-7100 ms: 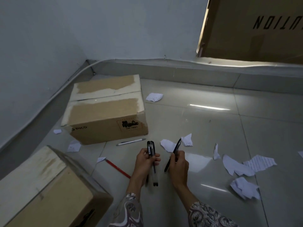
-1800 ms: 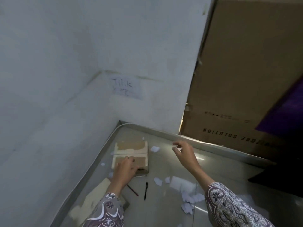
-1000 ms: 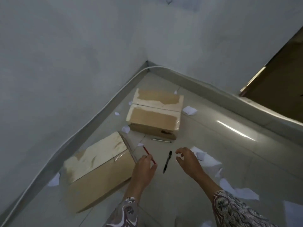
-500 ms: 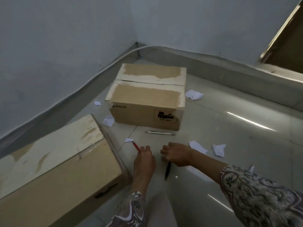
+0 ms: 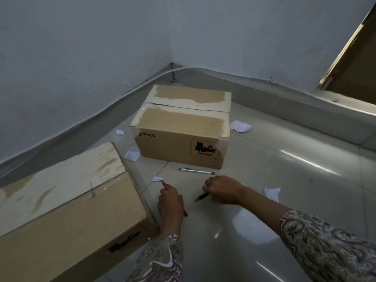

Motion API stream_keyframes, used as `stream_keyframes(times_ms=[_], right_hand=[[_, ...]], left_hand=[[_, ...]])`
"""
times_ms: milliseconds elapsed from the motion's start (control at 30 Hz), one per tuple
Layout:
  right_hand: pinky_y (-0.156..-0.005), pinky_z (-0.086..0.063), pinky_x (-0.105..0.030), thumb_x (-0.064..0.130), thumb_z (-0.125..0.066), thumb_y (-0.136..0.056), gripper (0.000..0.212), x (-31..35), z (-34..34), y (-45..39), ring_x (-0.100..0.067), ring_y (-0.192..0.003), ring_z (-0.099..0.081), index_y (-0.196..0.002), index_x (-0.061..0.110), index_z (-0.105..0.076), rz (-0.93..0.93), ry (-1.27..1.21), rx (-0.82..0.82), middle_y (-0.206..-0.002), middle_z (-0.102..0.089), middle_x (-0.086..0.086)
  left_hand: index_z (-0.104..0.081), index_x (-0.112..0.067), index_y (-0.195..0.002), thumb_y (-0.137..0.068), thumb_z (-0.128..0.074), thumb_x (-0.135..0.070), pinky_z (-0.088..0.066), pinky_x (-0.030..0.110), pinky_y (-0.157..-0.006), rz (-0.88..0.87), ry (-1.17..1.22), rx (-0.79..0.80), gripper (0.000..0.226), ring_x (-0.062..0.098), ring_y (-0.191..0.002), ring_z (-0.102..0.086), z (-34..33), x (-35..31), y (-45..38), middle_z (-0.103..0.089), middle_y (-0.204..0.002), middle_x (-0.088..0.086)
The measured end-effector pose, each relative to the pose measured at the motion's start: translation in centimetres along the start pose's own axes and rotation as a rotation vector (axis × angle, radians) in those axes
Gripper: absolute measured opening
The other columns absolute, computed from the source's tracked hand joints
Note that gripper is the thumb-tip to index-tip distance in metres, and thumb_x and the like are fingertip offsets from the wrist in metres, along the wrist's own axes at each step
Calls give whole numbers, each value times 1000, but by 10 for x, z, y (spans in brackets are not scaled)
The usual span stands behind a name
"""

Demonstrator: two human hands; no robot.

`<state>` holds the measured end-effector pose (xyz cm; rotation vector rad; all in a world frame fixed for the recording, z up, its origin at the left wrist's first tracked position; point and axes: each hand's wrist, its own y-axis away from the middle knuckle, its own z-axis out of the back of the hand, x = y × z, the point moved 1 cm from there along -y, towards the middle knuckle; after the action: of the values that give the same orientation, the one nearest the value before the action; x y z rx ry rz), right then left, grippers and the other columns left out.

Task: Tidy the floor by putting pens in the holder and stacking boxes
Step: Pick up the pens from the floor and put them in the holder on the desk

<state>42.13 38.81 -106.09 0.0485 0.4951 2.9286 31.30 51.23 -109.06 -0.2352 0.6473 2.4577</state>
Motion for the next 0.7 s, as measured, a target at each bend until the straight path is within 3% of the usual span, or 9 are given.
stream_keyframes(times_ms=[267, 433, 533, 600, 700], right_hand=[[-64, -39, -35, 11, -43, -87, 28, -18, 13, -13, -36, -92, -59, -113, 7, -52, -303, -183, -201, -108, -61, -16], [-70, -47, -39, 11, -43, -89, 22, -20, 8, -35, -35, -95, -59, -106, 2, -54, -366, -261, -244, -111, -60, -18], [-73, -50, -41, 10, -41, -90, 23, -18, 5, -49, -36, -97, -58, -108, 3, -54, -368, -258, -222, -112, -59, -19], [-74, -49, -41, 9, -39, -91, 25, -16, 5, -57, -36, -99, -57, -111, 3, -52, -383, -244, -213, -113, -58, -19], [-77, -48, -42, 5, -36, -92, 27, -13, 4, -67, -35, -105, -55, -116, 2, -48, -379, -213, -180, -116, -56, -21]], left_hand=[[-52, -2, -113, -95, -42, -14, -46, 35, -90, 0, 101, -2, 24, 32, -112, -56, -1, -4, 4, -55, -123, 16], [-57, -3, -103, -91, -51, -23, -43, 30, -75, 26, 313, -46, 24, 32, -104, -60, 9, -10, 2, -61, -114, 15], [-58, -2, -88, -89, -55, -21, -40, 28, -67, 38, 493, -80, 19, 29, -87, -60, 11, -6, -5, -64, -102, 18], [-55, -3, -78, -89, -56, -16, -38, 26, -65, 42, 600, -99, 17, 24, -77, -56, 10, -2, -8, -65, -94, 19], [-55, -3, -72, -88, -57, -12, -48, 31, -70, 60, 712, -108, 18, 29, -79, -62, 9, 5, -11, -64, -82, 17]])
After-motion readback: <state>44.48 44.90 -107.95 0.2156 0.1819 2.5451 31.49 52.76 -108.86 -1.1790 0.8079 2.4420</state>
